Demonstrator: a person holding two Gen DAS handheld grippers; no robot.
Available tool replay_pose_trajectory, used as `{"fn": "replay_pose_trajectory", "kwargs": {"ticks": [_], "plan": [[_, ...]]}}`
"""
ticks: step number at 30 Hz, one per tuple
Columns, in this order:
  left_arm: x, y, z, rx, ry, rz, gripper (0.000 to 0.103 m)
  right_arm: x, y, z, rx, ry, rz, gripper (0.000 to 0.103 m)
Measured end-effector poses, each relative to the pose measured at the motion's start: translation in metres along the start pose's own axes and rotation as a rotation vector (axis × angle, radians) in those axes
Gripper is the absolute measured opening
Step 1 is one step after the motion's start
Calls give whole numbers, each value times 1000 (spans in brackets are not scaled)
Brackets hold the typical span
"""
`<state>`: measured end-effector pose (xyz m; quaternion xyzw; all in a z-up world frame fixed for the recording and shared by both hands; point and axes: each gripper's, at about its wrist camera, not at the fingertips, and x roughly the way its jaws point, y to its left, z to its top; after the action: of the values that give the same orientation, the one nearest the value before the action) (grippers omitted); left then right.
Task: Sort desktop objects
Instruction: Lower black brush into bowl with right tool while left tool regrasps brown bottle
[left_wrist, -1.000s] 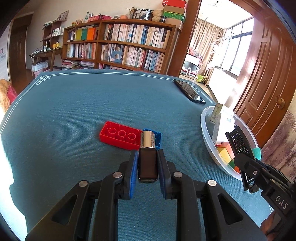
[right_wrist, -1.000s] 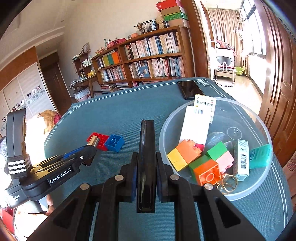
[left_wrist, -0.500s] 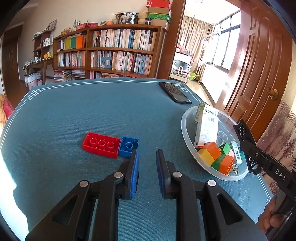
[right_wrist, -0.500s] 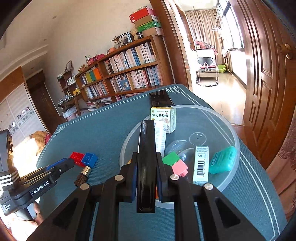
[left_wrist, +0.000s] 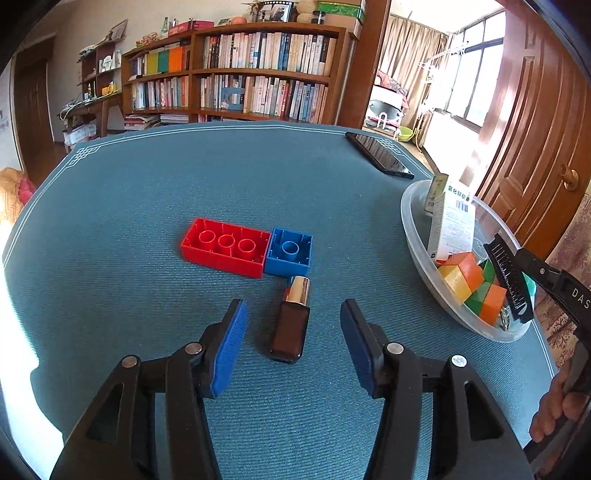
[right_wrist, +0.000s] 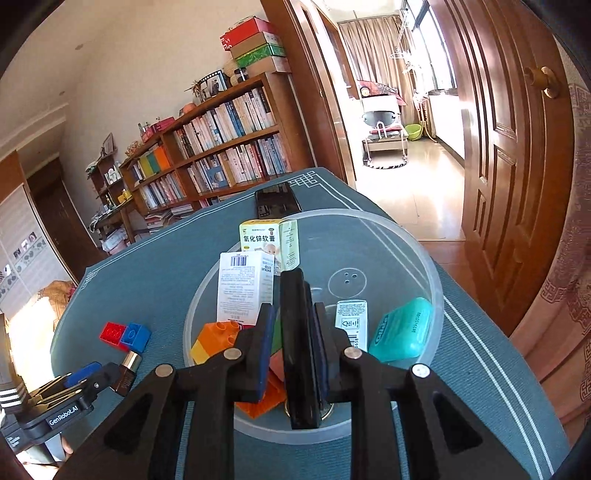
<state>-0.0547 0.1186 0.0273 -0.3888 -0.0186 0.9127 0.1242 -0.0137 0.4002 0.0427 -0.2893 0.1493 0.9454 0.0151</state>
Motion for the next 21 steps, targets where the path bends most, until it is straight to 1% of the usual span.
{"fn": "replay_pose_trajectory", "kwargs": {"ticks": [2, 4, 6, 8, 9, 11, 14, 21], "plan": [[6, 0, -1, 5, 13, 10, 56, 2, -3, 0, 6, -1, -8, 31], [10, 1, -2, 2, 22, 13, 56, 2, -7, -1, 20, -4, -12, 42], [13, 1, -3, 4, 26, 20, 56, 2, -9, -2, 25, -14, -24, 44], [16, 1, -5, 11, 30, 25, 56, 0, -10, -3, 24, -25, -35, 44], [17, 0, -6, 14, 31, 25, 53, 0, -10, -4, 20, -32, -39, 45], [20, -1, -8, 21, 49, 21, 28, -2, -9, -5, 15, -47, -46, 45], [19, -4, -9, 35, 43, 20, 23, -3, -8, -7, 8, -62, -51, 47], [2, -21, -3, 54, 7, -20, 22, -10, -15, -6, 28, -99, -64, 49]]}}
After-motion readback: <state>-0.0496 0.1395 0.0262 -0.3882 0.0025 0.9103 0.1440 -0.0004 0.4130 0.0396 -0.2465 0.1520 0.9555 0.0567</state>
